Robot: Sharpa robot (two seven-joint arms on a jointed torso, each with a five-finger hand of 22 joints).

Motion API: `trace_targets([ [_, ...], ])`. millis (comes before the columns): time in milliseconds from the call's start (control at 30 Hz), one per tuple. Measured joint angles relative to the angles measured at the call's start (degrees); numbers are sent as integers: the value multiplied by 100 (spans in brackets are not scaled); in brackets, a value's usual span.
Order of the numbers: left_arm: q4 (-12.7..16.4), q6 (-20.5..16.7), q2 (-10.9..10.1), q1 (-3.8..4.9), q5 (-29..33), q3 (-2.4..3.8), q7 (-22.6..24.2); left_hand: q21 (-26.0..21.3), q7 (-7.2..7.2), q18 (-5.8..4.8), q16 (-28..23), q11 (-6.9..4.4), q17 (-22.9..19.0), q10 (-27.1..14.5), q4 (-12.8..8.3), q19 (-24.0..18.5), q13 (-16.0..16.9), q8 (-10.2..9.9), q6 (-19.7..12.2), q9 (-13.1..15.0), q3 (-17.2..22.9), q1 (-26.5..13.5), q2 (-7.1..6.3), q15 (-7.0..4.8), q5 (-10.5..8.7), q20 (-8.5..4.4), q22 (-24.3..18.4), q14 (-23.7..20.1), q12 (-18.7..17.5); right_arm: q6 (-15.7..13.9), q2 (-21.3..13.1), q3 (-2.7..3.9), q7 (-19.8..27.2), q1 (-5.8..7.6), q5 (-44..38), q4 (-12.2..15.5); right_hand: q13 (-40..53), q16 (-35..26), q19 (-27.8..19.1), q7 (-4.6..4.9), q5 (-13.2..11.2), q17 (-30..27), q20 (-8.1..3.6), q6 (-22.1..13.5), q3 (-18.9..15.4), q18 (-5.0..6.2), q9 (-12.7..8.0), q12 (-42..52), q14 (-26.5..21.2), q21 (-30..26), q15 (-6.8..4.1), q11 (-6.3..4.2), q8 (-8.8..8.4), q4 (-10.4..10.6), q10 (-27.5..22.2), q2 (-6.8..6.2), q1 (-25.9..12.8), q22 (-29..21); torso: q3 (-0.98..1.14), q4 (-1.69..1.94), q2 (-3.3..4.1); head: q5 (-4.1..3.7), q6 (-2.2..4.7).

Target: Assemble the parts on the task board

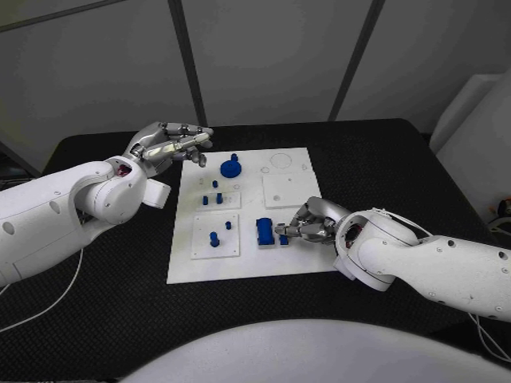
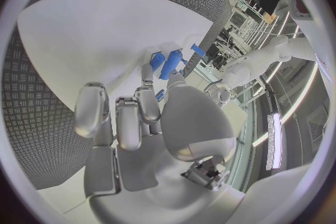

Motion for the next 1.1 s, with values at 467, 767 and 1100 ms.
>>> trace_targets([
  [467, -2, 9, -4, 0, 0, 0, -23, 0, 0, 0, -11, 0, -1, 0, 0, 0, -1, 0, 0, 0, 0, 0, 0, -10, 0, 0, 1, -25, 0, 11, -41, -1, 30, 2, 4, -8, -53, -31, -22, 0, -166, -1, 22, -1, -59, 0, 16, -48, 1, -39, 1, 31, -21, -179, -31, -16, 336, -34, 2, 0, -4, -3, 0],
  [767, -2, 10, -7, 0, 0, 0, -30, 0, 0, 0, -11, 0, -1, 1, 0, 0, -2, 0, 0, 0, 0, 0, 0, -10, 0, 0, -5, -25, 0, 101, -127, -3, 139, 2, 20, 42, -58, -31, -22, -1, -513, -1, 21, -1, -182, 0, 34, -48, 1, -39, 2, 30, -21, -121, -32, -41, 384, -34, 5, -3, -7, -1, 0],
  [1100, 2, 10, -8, 0, 0, 0, -37, 0, 0, 0, -11, 0, -1, 1, 0, 0, 2, 0, 0, 0, 0, -13, 13, -10, 0, 0, -4, -25, 0, 301, -119, -5, 241, 1, 9, 35, -43, -31, -22, 0, -599, -2, 22, -1, -191, 0, 47, -48, 2, -39, 2, 40, -21, -126, -42, 23, 488, -32, 5, -4, -4, 2, 0],
])
